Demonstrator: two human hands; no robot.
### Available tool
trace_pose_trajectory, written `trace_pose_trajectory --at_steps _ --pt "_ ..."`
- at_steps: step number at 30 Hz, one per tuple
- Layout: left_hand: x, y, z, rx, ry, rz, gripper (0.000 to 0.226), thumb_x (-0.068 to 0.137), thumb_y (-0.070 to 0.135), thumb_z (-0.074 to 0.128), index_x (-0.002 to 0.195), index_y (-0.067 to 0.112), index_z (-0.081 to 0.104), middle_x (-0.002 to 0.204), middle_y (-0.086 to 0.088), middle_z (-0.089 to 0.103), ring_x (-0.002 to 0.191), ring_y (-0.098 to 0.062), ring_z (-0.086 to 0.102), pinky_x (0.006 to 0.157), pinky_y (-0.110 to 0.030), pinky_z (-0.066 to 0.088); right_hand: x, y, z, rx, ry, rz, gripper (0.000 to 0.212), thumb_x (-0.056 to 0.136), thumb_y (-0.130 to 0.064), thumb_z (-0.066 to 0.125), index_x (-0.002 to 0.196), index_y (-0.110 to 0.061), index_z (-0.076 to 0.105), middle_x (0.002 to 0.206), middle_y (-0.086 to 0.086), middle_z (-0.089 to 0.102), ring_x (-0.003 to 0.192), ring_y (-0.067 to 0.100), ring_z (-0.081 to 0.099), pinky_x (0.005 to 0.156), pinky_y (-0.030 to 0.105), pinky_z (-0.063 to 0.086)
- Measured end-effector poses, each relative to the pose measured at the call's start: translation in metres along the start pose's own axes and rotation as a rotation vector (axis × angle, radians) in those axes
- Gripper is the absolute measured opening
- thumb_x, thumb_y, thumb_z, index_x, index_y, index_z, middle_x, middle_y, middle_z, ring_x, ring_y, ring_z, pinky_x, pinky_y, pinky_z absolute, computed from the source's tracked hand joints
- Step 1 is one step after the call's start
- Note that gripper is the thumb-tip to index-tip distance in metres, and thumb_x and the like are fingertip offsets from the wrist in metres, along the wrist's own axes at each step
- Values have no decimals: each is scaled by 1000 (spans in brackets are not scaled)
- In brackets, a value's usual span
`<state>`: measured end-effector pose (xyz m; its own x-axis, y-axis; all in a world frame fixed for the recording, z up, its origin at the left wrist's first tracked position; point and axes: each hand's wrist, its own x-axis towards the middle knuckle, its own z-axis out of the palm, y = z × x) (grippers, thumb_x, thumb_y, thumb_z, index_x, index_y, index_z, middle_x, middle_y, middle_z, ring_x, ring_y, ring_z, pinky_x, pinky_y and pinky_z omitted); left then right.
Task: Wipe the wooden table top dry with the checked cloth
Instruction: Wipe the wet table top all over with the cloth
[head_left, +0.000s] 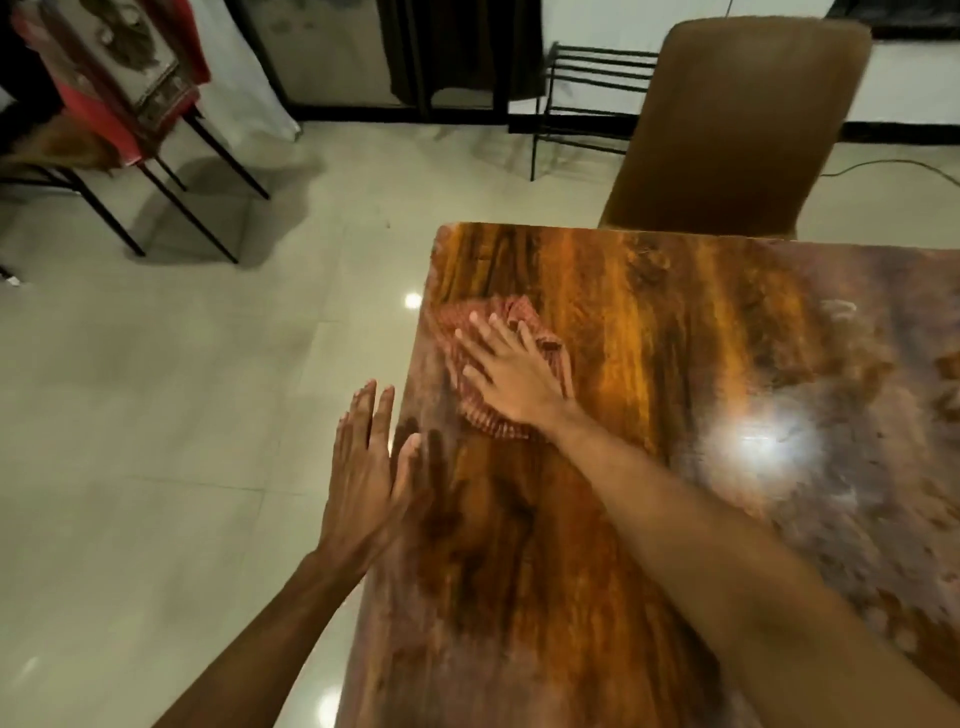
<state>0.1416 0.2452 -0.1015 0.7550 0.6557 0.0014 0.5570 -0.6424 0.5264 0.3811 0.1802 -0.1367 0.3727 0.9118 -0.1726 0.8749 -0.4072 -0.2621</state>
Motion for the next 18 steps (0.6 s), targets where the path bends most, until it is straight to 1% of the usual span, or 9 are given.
trace_pose_trajectory --at_steps 3,5,8,10,11,13,15,17,18 --pt "-10 -33 -11 -4 12 -21 66 103 51 26 161 24 12 170 4 2 156 -8 -2 125 -27 -6 45 -15 0 -19 13 50 60 111 -47 24 167 -30 11 176 2 -2 162 28 -3 129 56 -3" --pt "-17 -41 -18 -18 -3 -35 66 103 51 27 161 23 12 171 2 3 157 -11 0 126 -32 -3 24 -43 12 -24 15 47 60 111 -45 23 167 -28 11 176 2 0 162 30 -1 129 57 0" --pt "-30 -47 -32 -50 -7 -35 66 103 51 28 161 22 14 170 0 6 157 -14 3 127 -34 0 -52 -94 37 -86 4 -119 61 110 -47 18 167 -28 9 176 1 1 162 26 -1 130 56 2" --pt "-38 -51 -34 -49 -7 -24 66 103 52 28 161 22 15 170 -1 8 157 -15 4 126 -32 -1 -82 -101 47 -100 -44 -201 61 110 -48 19 167 -28 10 176 -1 2 162 23 2 131 52 2" --pt "-44 -53 -34 -46 -2 -24 67 103 52 28 161 22 16 170 -2 8 157 -16 5 125 -30 -3 -87 -102 49 -101 -39 -187 60 110 -46 21 167 -28 11 176 -2 2 162 22 2 131 52 3" --pt "-54 -56 -34 -49 -7 -19 66 104 52 28 161 21 17 170 -3 10 157 -16 6 125 -30 -2 -90 -117 48 -51 -15 -38 60 111 -42 25 167 -26 13 176 1 2 162 25 1 129 56 7" --pt "-68 -56 -36 -66 -12 -8 65 105 51 26 161 20 16 170 -3 10 157 -16 6 127 -34 1 -112 -159 62 -27 3 28 62 108 -40 31 166 -23 18 175 6 6 162 31 2 128 60 9" --pt "-84 -53 -38 -76 2 -2 64 105 50 25 161 20 16 170 -4 11 157 -16 6 127 -36 3 -161 -200 88 -70 -25 -154 63 104 -39 38 164 -23 26 174 6 15 161 32 10 128 59 11" --pt "-92 -52 -38 -80 5 -5 64 105 49 26 161 19 17 170 -4 11 157 -17 7 127 -37 3 -185 -202 96 -70 -20 -239 61 105 -39 37 163 -24 27 173 5 17 160 29 14 128 57 10"
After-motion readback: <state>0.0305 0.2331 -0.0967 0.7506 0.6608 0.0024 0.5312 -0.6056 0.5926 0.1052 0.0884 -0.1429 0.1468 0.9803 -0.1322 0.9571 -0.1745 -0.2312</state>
